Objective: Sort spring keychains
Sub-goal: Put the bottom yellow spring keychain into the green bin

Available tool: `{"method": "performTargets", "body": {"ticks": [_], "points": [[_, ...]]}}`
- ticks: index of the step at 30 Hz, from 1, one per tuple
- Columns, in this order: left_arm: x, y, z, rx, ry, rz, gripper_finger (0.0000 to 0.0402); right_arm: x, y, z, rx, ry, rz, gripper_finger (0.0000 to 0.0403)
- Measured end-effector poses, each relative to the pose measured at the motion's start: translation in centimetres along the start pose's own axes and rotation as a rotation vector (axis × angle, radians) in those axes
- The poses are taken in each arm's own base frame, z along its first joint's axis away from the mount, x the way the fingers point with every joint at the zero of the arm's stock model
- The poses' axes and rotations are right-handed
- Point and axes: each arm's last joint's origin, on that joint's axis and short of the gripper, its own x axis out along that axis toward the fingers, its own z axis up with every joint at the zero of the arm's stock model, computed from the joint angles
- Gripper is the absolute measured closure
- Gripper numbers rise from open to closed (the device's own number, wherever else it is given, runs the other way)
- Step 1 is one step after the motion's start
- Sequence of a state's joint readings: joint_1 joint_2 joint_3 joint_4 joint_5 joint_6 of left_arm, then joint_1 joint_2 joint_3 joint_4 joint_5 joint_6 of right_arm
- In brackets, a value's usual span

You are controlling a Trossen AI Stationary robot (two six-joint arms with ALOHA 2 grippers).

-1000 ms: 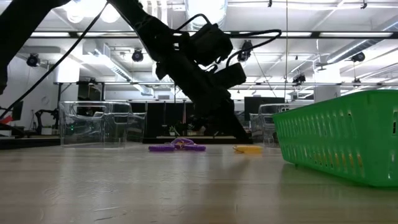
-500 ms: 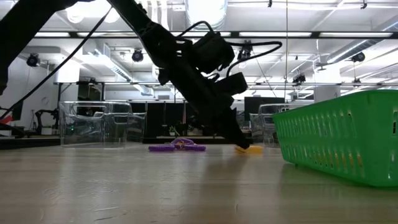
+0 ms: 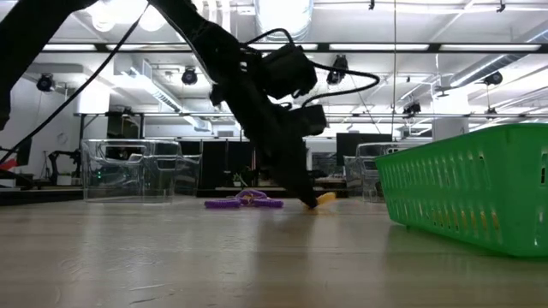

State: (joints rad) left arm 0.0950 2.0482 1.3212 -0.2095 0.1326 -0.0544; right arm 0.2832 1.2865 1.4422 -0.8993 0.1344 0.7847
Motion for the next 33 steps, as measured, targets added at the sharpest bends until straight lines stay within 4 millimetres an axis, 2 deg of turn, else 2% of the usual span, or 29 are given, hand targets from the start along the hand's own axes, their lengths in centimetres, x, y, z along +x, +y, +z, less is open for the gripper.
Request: {"method": "performTargets", "body": {"ticks": [4,8,15,18,25,29,33], "points": [[-2.9,-0.7,1.0,-0.026,-0.035,-0.040,0.0399,0.0,0.0,0.1,-0.030,-0.021,-0.005,0.0297],[-7.9,-1.6,3.1,-0.041,-0.157,-0.137,0.0400,0.0,0.3,0.4,-0.091,-0.054,0.018,0.0297],[-16.3,-3.1,4.7,-0.085,-0.333,-0.277,0.0401,0.0,0.4,0.6,-0.203,-0.084,0.010,0.0283],[-19.1,-3.5,4.9,-0.105,-0.390,-0.293,0.0401,0.0,0.3,0.8,-0.225,-0.125,-0.030,0.0267],[-23.7,-4.1,4.9,-0.140,-0.511,-0.333,0.0401,1.0,-0.2,2.3,-0.222,-0.189,-0.047,0.0202],[-24.7,-4.8,4.8,-0.134,-0.540,-0.351,0.0401,2.3,-1.0,3.3,-0.205,-0.172,-0.069,0.0161],[-25.6,-5.3,4.7,-0.132,-0.566,-0.346,0.0401,3.4,-1.1,4.2,-0.230,-0.187,-0.021,0.0134]]}}
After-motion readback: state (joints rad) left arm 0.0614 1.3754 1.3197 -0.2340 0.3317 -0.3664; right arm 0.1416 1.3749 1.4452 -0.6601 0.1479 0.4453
